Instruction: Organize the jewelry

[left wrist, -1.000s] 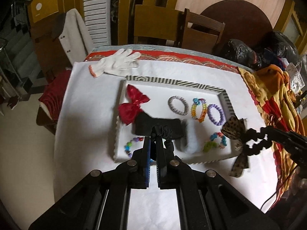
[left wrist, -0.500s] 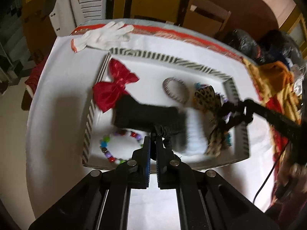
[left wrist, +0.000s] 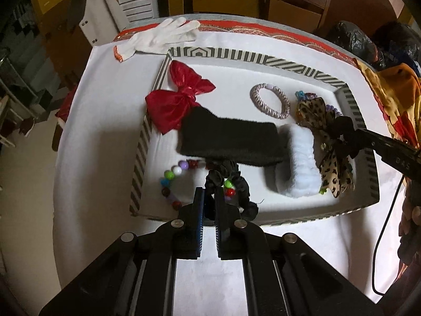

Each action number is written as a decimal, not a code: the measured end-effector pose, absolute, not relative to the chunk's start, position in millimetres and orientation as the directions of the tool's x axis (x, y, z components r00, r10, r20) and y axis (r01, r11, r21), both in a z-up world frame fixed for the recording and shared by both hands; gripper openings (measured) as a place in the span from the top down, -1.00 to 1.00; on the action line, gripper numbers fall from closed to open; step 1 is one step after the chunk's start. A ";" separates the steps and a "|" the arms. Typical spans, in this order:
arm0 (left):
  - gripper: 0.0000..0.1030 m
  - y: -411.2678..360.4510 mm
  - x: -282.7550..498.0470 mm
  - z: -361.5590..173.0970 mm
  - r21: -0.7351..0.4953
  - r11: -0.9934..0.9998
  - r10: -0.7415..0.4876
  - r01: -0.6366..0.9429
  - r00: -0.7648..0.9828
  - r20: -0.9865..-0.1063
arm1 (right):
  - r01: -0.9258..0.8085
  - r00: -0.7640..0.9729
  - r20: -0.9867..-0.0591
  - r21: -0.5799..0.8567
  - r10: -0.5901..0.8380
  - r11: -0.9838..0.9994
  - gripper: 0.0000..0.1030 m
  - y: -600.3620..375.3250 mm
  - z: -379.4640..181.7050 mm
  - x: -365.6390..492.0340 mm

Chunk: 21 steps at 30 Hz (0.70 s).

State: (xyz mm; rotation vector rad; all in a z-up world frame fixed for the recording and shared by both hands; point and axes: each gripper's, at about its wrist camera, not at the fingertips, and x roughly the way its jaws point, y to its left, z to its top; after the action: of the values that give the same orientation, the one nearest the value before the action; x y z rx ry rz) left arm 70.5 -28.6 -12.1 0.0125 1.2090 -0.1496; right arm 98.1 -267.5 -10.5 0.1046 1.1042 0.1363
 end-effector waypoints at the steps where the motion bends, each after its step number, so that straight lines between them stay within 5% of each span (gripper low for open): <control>1: 0.92 -28.0 68.7 -12.1 -0.072 0.990 -0.110 0.121 0.344 -0.933 | -0.056 0.442 -0.883 0.151 0.160 0.987 0.34 -269.2 -10.8 94.5; 11: 0.92 -26.5 54.2 0.0 -0.085 0.991 -0.118 0.105 0.364 -0.924 | -0.012 0.519 -0.831 0.225 0.199 0.974 -0.10 -276.9 21.8 47.5; 21: 0.92 -33.2 36.6 25.5 -0.086 0.991 -0.124 0.105 0.430 -0.894 | 0.006 0.592 -0.781 0.251 0.199 0.968 -0.22 -256.0 46.3 5.8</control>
State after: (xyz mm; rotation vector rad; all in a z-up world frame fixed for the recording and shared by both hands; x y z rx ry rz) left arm 36.6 -33.2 25.5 -0.0180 1.1171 -0.1428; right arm 5.8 -256.0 46.3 0.2375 0.9331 0.1138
